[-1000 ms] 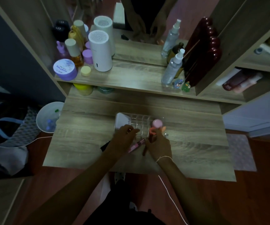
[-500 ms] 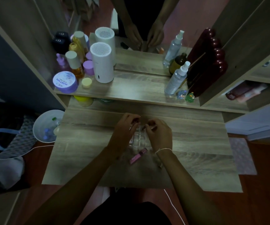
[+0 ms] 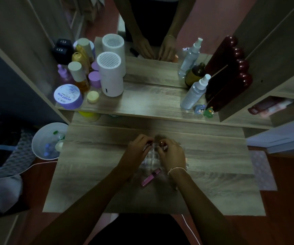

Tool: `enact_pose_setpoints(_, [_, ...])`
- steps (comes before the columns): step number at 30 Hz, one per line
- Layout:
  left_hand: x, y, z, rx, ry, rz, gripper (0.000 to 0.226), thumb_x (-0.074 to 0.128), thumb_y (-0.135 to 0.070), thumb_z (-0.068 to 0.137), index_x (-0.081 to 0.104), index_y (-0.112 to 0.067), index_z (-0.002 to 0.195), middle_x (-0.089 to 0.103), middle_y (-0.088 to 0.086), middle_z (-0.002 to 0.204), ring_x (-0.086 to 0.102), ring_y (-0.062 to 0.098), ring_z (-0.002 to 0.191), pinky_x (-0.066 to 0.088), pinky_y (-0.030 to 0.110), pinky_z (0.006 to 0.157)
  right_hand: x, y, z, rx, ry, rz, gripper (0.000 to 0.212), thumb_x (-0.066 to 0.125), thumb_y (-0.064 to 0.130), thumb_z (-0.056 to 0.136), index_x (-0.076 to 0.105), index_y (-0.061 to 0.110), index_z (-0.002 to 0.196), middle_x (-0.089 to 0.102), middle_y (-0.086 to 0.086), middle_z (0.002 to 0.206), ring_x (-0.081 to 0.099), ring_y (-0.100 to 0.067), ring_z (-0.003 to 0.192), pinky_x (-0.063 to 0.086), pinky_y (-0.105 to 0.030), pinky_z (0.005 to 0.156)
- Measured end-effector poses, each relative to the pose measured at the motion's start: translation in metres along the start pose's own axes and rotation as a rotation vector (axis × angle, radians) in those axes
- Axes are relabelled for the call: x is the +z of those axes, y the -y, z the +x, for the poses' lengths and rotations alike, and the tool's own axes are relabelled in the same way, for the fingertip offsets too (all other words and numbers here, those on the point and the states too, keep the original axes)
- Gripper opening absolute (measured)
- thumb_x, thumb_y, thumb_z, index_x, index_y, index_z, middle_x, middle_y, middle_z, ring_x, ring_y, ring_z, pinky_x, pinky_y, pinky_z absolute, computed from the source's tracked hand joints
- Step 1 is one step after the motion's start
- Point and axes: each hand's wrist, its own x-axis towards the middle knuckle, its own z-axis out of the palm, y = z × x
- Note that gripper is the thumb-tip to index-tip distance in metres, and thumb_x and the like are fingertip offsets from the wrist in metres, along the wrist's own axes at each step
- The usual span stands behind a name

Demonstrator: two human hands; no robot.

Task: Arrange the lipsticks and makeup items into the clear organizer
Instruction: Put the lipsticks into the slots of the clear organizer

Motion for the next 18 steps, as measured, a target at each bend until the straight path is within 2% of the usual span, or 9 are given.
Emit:
enact_pose_setpoints(4, [0.001, 0.0015, -0.0017, 0.013, 0.011, 0.016, 0.02, 0.064, 0.002, 0.084, 0.061, 0.001, 0.104, 0.062, 0.02, 0.102, 0.061, 0.029, 0.09, 0.048, 0.036, 0.079, 0.0037, -0.0011, -0.0012, -0.014, -0.011, -0.007, 0.021, 0.064, 0.023, 0.084, 0.064, 0.02, 0.105, 0.068, -0.004, 0.105, 0.065, -0.021, 0.088, 0.054, -0.044, 0.085])
enact_pose_setpoints(9, [0.0021, 0.0026, -0.0003, 0.012, 0.025, 0.031, 0.025, 0.066, -0.001, 0.084, 0.06, 0.001, 0.108, 0.061, 0.02, 0.106, 0.061, 0.028, 0.093, 0.051, 0.04, 0.081, 0.0051, -0.0035, -0.0018, -0.012, -0.017, 0.01, 0.024, 0.066, 0.025, 0.084, 0.063, 0.019, 0.108, 0.068, -0.004, 0.106, 0.066, -0.021, 0.091, 0.053, -0.043, 0.087])
enact_pose_setpoints(13, [0.0016, 0.0023, -0.0009, 0.012, 0.03, 0.024, 0.029, 0.067, -0.001, 0.083, 0.059, 0.001, 0.111, 0.061, 0.02, 0.108, 0.06, 0.028, 0.095, 0.05, 0.037, 0.082, 0.0037, -0.0058, -0.0019, -0.004, -0.035, 0.027, 0.026, 0.069, 0.023, 0.082, 0.064, 0.019, 0.107, 0.07, -0.003, 0.105, 0.066, -0.021, 0.088, 0.055, -0.039, 0.084])
enact_pose_setpoints(18, [-0.0013, 0.0026, -0.0017, -0.003, 0.031, 0.019, 0.033, 0.066, 0.0, 0.083, 0.057, 0.001, 0.114, 0.059, 0.021, 0.112, 0.06, 0.028, 0.097, 0.047, 0.031, 0.084, 0.0015, -0.0077, -0.0009, -0.004, -0.026, 0.045, 0.028, 0.07, 0.019, 0.08, 0.063, 0.02, 0.107, 0.07, -0.004, 0.104, 0.067, -0.022, 0.087, 0.055, -0.041, 0.083])
